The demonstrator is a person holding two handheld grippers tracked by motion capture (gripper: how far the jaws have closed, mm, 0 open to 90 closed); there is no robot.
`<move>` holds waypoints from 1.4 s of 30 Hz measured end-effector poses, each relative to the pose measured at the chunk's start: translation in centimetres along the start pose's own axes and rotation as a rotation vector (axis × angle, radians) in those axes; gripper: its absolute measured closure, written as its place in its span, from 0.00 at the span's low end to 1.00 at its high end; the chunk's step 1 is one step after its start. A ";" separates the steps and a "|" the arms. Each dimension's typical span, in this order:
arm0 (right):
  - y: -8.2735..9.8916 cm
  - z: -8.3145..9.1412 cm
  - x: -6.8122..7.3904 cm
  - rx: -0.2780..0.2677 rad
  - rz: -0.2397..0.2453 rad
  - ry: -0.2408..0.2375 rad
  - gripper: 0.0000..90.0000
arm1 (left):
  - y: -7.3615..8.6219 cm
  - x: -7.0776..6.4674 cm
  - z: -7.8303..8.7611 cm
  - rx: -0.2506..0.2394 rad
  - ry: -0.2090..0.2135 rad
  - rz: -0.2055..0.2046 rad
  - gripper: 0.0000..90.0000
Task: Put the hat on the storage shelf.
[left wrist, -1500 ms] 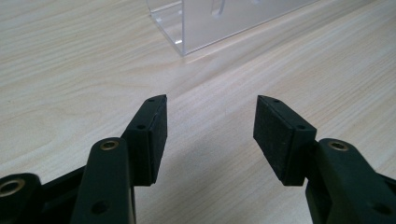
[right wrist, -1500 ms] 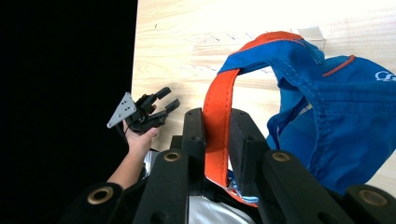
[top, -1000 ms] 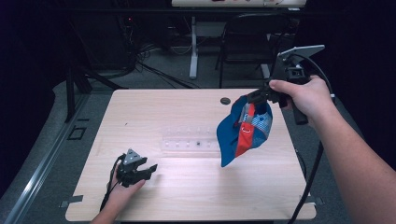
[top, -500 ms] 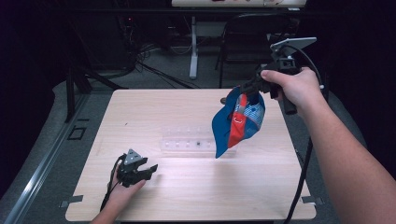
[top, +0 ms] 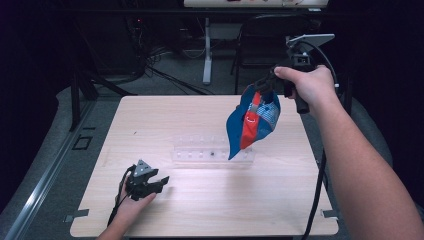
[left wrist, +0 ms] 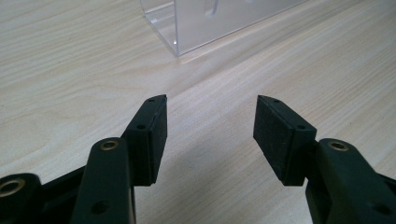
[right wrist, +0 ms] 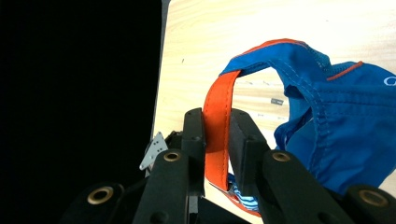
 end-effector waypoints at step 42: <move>-1.3 -4.3 2.3 0.026 0.015 -0.017 0.86 | -0.1 0.2 0.2 -0.008 0.004 0.003 0.50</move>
Point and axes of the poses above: each handheld gripper's, and its own axes: z roughly backward along the jaws, y roughly out of its underside, x roughly to its left, the point moved 9 cm from there along -z, roughly forward along the jaws, and after that the axes turned 7 degrees about y, right-handed, at the moved point
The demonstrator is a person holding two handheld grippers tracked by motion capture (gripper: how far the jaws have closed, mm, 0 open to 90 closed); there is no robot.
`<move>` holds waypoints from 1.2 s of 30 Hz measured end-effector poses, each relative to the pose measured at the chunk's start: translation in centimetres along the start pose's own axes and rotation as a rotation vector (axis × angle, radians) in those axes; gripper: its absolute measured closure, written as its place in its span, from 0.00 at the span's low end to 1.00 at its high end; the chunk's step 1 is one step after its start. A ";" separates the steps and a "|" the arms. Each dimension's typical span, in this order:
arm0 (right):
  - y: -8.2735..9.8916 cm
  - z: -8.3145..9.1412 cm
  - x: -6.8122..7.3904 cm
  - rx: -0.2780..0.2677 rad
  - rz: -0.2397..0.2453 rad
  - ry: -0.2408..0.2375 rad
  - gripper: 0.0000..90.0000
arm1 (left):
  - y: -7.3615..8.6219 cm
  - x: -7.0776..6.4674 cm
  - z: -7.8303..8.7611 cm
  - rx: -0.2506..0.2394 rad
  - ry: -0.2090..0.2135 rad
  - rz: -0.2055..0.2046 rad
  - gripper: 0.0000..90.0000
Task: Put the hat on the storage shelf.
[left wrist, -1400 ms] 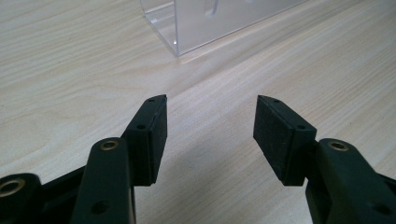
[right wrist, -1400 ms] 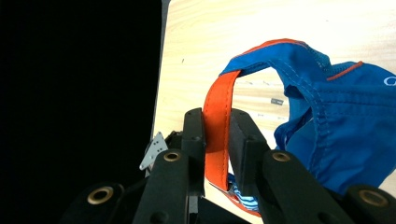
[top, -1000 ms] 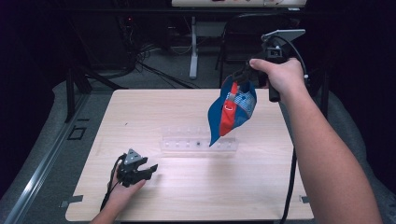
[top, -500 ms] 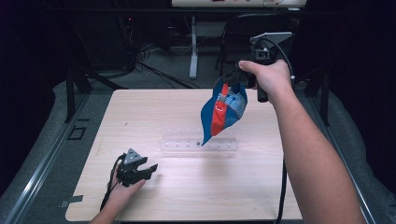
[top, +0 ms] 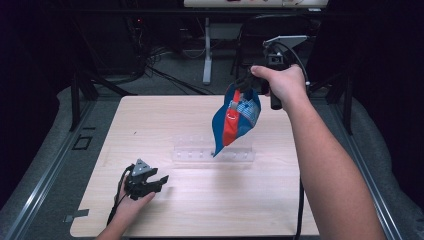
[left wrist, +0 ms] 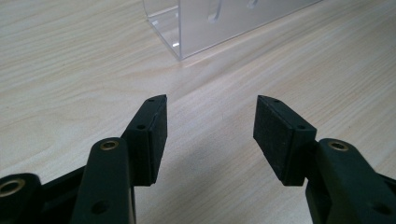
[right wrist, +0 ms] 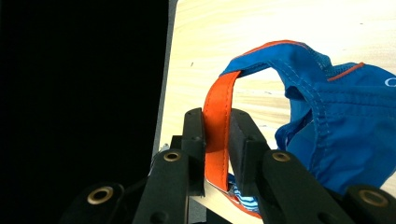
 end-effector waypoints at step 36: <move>-0.5 -2.5 -0.9 0.013 -0.017 0.010 0.86 | -0.2 0.1 -0.1 -0.012 0.000 0.016 0.50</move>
Point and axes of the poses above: each handheld gripper's, and its own axes: z roughly backward along the jaws, y roughly out of its underside, x roughly to its left, the point moved 9 cm from there along -z, roughly forward along the jaws, and after that the axes turned 7 degrees about y, right-handed, at the moved point
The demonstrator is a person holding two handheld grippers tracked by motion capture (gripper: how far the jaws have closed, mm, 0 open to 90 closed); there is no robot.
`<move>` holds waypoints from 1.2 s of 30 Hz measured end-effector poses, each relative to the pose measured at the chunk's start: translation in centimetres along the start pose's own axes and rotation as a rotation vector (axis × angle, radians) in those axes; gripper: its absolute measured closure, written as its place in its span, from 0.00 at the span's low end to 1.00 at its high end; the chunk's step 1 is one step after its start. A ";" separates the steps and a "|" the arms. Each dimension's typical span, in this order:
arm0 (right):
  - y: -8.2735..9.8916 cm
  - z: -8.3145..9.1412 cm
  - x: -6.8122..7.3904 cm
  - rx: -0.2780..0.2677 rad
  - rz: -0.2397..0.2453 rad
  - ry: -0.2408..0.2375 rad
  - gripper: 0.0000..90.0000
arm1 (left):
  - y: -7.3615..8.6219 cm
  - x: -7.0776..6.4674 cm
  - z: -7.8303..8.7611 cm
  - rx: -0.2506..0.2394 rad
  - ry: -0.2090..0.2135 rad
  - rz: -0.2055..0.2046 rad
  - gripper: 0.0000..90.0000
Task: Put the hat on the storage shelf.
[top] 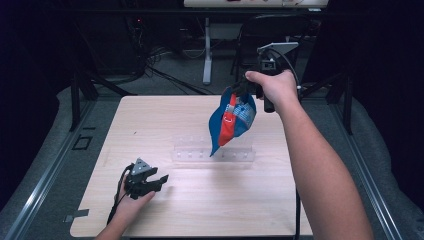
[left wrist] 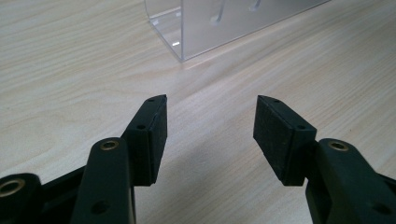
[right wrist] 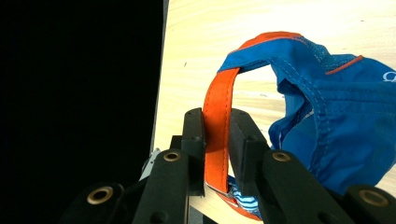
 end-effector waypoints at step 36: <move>1.2 -3.3 -0.9 0.051 0.005 0.027 0.86 | 0.1 -0.1 0.2 0.009 0.008 -0.011 0.50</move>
Point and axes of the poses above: each handheld gripper's, and its own axes: z roughly backward along the jaws, y roughly out of its underside, x roughly to its left, the point moved 9 cm from there along -z, roughly forward along the jaws, and after that the axes turned 7 degrees about y, right-handed, at the moved point
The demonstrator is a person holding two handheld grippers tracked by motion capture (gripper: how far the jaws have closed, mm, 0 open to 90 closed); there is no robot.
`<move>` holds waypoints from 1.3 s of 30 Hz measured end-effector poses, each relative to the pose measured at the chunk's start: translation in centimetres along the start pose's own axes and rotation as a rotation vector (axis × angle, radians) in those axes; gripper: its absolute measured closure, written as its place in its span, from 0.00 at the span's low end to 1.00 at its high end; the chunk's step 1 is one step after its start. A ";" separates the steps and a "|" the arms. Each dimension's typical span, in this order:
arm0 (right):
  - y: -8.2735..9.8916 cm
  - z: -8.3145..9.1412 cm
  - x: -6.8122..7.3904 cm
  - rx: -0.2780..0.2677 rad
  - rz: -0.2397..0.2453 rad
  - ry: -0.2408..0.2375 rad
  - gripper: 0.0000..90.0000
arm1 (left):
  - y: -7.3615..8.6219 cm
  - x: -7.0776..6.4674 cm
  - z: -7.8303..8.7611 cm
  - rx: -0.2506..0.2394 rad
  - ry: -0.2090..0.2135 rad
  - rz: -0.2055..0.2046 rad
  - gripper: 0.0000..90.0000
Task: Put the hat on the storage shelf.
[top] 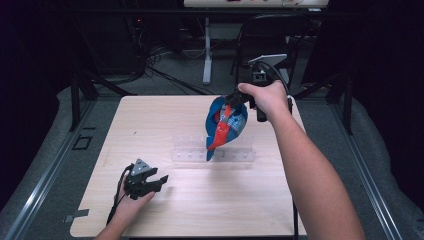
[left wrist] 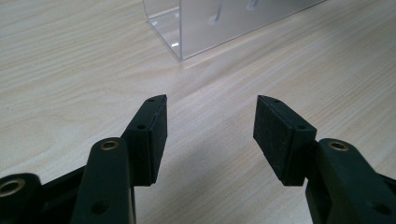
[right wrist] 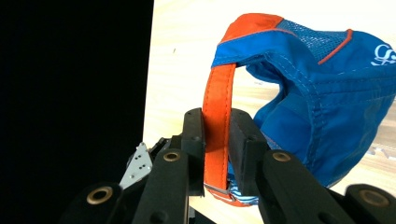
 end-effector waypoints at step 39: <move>2.2 -0.3 -6.7 -0.004 0.009 0.174 0.68 | 0.0 -0.1 -0.1 -0.004 -0.006 -0.001 0.50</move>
Point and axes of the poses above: each handheld gripper's, and its own axes: z roughly backward along the jaws, y roughly out of its underside, x roughly to its left, the point moved 9 cm from there along -z, roughly forward along the jaws, and after that the axes turned 7 degrees about y, right-handed, at the moved point
